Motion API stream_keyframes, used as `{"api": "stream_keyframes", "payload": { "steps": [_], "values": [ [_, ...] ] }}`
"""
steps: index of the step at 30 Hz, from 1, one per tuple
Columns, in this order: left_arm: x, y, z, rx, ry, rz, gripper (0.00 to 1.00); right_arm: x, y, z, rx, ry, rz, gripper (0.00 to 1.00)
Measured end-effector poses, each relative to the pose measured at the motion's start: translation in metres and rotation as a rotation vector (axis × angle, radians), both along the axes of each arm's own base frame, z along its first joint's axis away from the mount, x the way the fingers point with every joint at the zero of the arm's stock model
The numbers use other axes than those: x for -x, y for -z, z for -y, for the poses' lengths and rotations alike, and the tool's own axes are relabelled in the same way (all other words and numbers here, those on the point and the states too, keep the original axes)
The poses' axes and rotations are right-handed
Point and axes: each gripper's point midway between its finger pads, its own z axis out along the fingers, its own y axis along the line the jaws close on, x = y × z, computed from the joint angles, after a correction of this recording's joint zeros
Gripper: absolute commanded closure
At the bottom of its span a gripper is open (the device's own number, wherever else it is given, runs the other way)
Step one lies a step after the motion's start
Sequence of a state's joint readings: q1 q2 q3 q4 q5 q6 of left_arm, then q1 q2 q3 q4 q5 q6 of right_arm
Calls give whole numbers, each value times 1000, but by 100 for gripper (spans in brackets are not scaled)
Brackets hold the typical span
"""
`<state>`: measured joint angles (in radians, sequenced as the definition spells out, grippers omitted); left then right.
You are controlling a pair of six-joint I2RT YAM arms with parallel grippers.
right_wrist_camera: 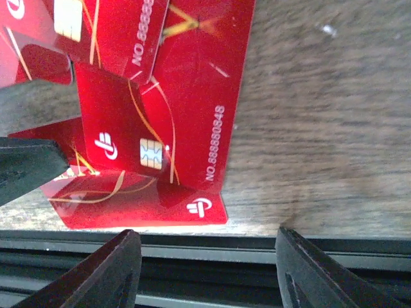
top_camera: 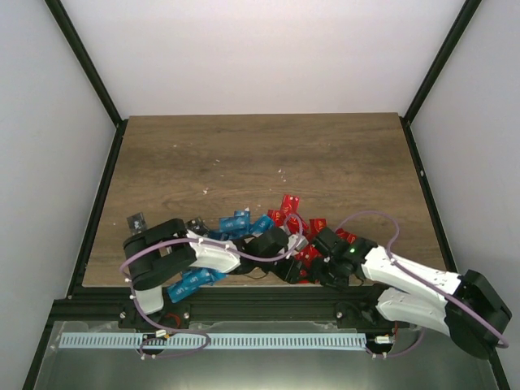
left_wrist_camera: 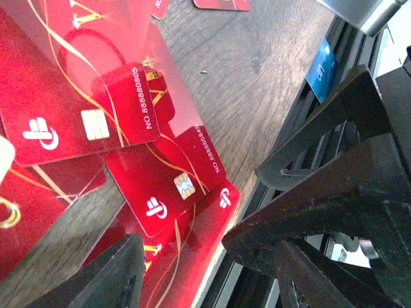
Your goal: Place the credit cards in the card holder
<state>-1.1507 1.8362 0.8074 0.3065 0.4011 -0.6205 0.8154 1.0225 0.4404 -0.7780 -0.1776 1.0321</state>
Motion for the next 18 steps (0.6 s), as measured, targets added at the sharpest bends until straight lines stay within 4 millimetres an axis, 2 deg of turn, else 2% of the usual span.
{"api": "stream_keyframes", "payload": {
  "steps": [2,6,12,18],
  "values": [
    [3,0,-2,4,-9,-3,42,2,-2,-3,-10,-6,-18,40],
    [14,2,-2,10,0,2,42,23,15,-4,-29,-8,-124,41],
    [17,1,-2,26,-26,-17,42,24,12,-12,-119,38,-108,41],
    [24,-3,-13,-25,-53,13,42,27,3,-28,-219,22,-89,41]
  ]
}}
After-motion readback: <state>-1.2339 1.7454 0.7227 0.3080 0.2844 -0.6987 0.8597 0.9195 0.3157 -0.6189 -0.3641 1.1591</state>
